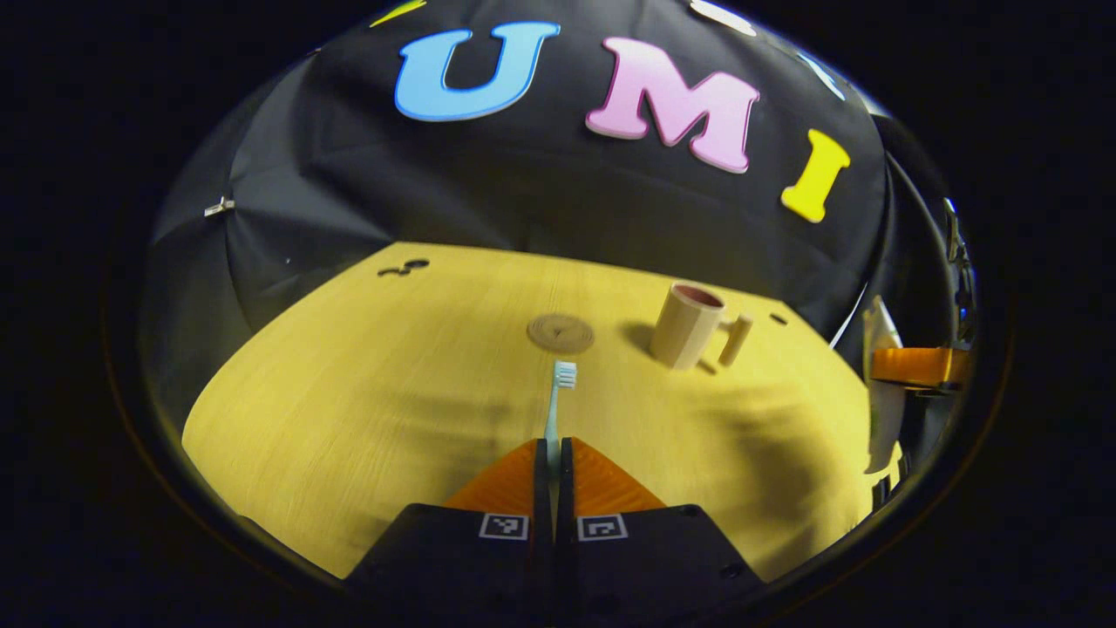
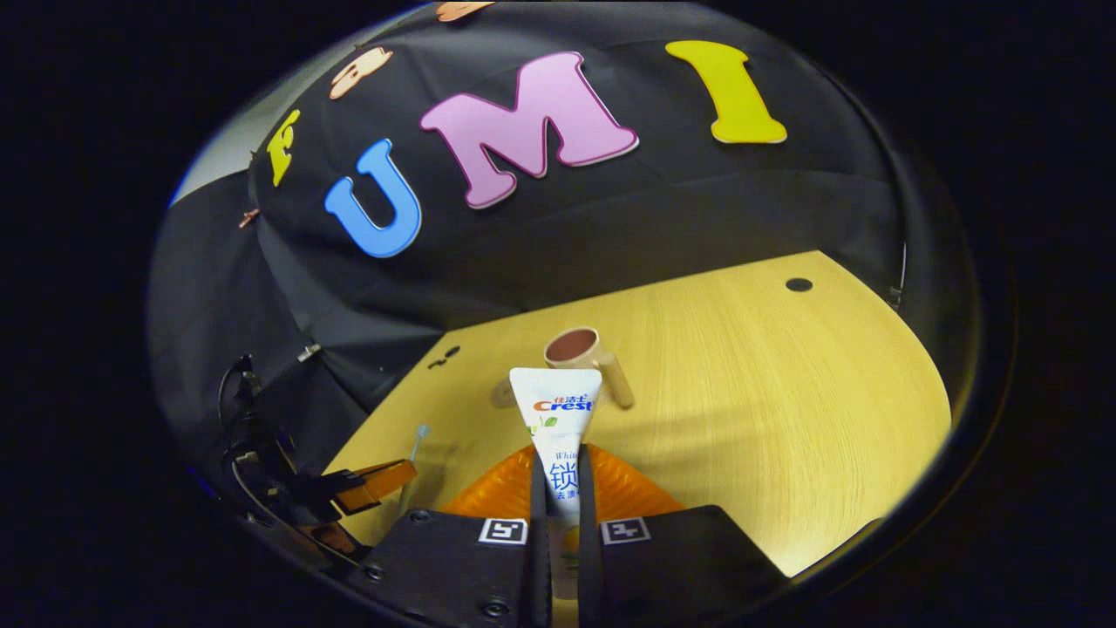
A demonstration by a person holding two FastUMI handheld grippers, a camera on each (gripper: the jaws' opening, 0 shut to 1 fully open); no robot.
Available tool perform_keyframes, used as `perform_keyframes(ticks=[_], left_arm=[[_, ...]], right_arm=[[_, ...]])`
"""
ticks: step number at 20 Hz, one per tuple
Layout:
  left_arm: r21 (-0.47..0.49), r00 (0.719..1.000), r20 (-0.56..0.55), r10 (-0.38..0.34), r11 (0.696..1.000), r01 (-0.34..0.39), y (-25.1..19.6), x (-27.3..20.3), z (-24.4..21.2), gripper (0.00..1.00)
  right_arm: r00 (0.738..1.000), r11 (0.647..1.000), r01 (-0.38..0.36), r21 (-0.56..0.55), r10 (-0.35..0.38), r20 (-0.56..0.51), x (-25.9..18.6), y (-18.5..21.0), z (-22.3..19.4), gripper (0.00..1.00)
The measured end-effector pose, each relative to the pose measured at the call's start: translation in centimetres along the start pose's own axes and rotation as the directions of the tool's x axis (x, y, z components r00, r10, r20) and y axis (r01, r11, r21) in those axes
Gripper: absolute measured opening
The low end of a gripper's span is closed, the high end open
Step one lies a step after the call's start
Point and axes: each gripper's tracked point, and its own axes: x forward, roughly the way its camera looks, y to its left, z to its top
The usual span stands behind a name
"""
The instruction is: Put the toothbrush and toothpaste on the desktop into the cup, then pick up the cup and place it on the coaster on the desktop.
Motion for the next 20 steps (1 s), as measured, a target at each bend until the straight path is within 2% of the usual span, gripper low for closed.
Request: perform_keyframes(ticks=[2,5,10,12,14,20], left_arm=[[-0.026,0.996,0.075,-0.057,0.998,0.059,-2.3,-0.8,2.3,0.06],[-0.055,0.984,0.135,-0.113,0.991,0.122,-4.8,-1.3,3.3,0.06],[-0.072,0.967,0.182,-0.176,0.979,0.191,-8.0,-1.5,2.7,0.06],[-0.074,0.962,0.197,-0.190,0.975,0.208,-8.8,-1.5,2.3,0.06],[-0.073,0.962,0.195,-0.192,0.975,0.209,-9.0,-1.6,1.8,0.06],[-0.080,0.971,0.176,-0.161,0.981,0.177,-7.7,-1.4,0.4,0.06]], right_arm=[[0.993,0.998,-0.057,-0.007,0.057,0.104,1.8,0.7,3.0,0.16],[0.963,0.991,-0.117,-0.060,0.128,0.238,4.6,1.6,7.5,0.16],[0.889,0.978,-0.171,-0.122,0.207,0.408,9.1,2.4,14.1,0.15],[0.860,0.976,-0.167,-0.140,0.213,0.464,12.3,1.8,16.1,0.16],[0.858,0.978,-0.156,-0.136,0.202,0.473,15.4,1.4,16.2,0.15],[0.905,0.982,-0.102,-0.160,0.158,0.395,21.7,-0.6,11.4,0.15]])
